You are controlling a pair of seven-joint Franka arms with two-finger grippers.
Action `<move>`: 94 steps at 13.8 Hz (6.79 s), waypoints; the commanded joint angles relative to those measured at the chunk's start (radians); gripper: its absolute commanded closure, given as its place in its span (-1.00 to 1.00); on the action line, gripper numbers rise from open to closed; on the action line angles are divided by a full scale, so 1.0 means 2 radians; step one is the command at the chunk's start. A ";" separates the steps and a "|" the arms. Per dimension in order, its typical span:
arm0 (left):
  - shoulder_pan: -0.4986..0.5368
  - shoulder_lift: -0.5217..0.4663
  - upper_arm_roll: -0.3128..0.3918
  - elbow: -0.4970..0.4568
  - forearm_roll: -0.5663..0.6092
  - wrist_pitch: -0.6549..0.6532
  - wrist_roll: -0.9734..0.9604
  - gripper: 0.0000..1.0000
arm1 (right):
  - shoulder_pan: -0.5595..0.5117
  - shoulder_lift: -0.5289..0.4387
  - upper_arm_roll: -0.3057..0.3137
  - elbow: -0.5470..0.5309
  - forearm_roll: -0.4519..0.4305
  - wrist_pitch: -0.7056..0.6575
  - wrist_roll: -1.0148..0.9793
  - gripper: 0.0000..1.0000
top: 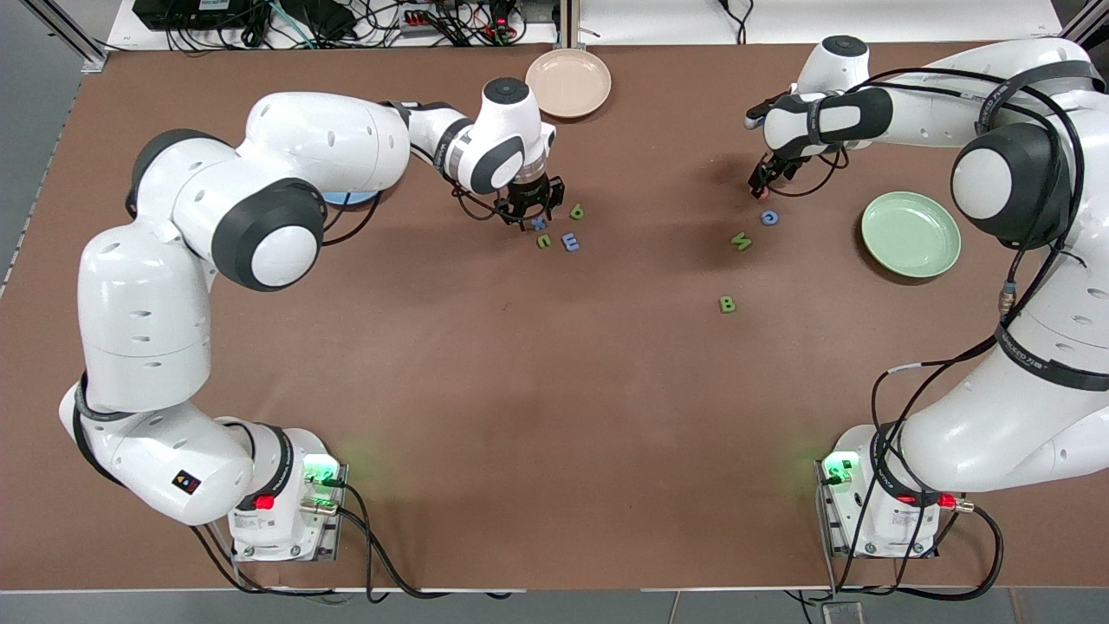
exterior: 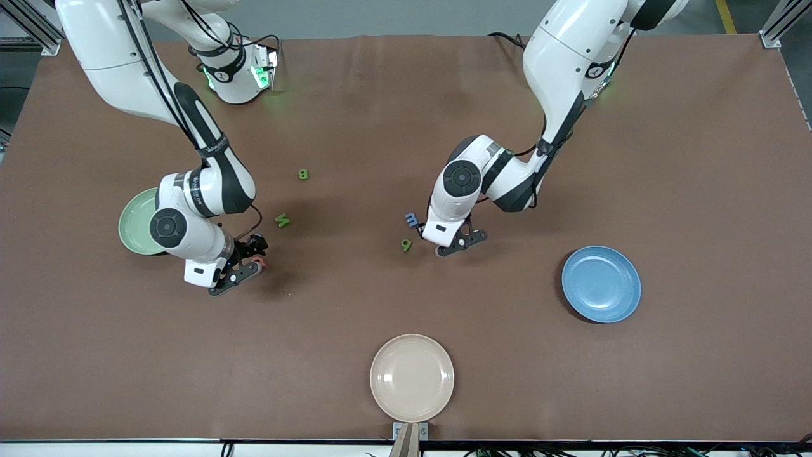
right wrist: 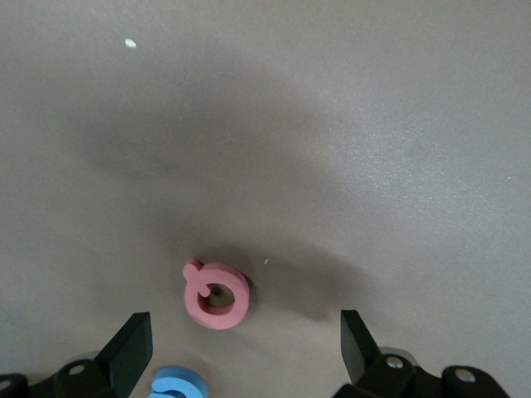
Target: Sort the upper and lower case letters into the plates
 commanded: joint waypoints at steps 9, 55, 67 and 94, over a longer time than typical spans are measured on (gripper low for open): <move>-0.008 0.026 0.005 0.026 0.007 0.001 -0.007 0.76 | 0.010 0.024 0.003 0.014 0.003 0.011 -0.011 -0.54; 0.073 -0.030 -0.066 0.001 0.066 -0.084 -0.017 -0.95 | -0.264 -0.087 0.001 -0.091 -0.039 -0.022 -0.258 0.66; 0.035 0.007 -0.065 0.000 0.072 -0.047 -0.077 -0.68 | -0.259 -0.073 0.002 -0.091 -0.039 -0.005 -0.257 0.45; 0.235 -0.081 -0.059 0.010 0.142 -0.179 0.145 0.99 | 0.037 -0.132 0.002 -0.153 0.054 0.029 0.343 -0.98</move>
